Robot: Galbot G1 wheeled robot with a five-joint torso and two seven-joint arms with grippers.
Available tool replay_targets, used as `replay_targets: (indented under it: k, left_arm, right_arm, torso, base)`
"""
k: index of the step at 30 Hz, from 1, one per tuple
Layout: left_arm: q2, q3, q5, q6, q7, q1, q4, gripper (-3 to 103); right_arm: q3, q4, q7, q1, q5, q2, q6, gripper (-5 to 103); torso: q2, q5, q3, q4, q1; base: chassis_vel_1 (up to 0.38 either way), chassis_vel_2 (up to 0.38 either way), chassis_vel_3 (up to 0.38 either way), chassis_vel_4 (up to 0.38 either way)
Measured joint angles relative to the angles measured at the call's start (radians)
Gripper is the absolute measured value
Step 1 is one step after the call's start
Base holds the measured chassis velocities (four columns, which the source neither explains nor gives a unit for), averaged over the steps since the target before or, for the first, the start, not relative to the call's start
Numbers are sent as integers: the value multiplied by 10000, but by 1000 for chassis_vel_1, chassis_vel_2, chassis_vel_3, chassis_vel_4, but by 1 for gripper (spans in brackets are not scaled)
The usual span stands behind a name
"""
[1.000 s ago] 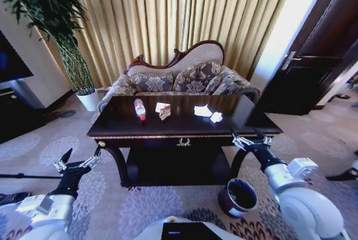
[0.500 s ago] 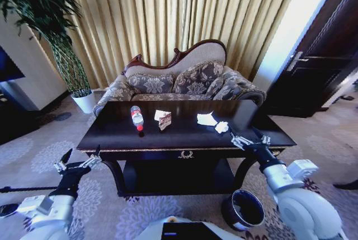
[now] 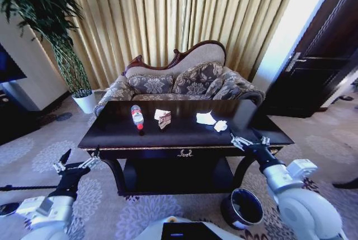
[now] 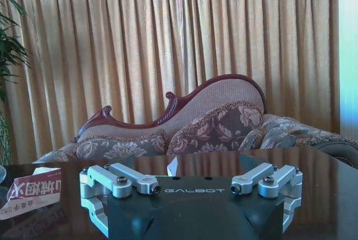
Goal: Move to the front of the table and place the trash on the table into the trash bin.
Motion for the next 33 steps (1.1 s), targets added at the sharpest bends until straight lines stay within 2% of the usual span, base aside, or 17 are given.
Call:
replay_targets:
  k: [21, 25, 33]
  left_arm:
    - [-52, 26, 24, -61, 0, 12, 0, 100]
    - [-65, 35, 26, -109, -9, 13, 0, 100]
    - [87, -109, -102, -107, -134, 16, 0, 100]
  right_arm:
    - [26, -1, -34, -32, -23, -9, 17, 100]
    - [5, -1, -48, -35, -152, -34, 222, 100]
    - [-121, -1, -41, 475, 113, -674, 46, 100]
  torso:
    - [-1, 0, 1, 1, 1]
    - [-1, 1, 0, 0, 1]
    - [0, -1, 0, 0, 1]
  base:
    - [-11, -10, 15, 13]
    - [0, 0, 0, 0]
    - [0, 0, 0, 0]
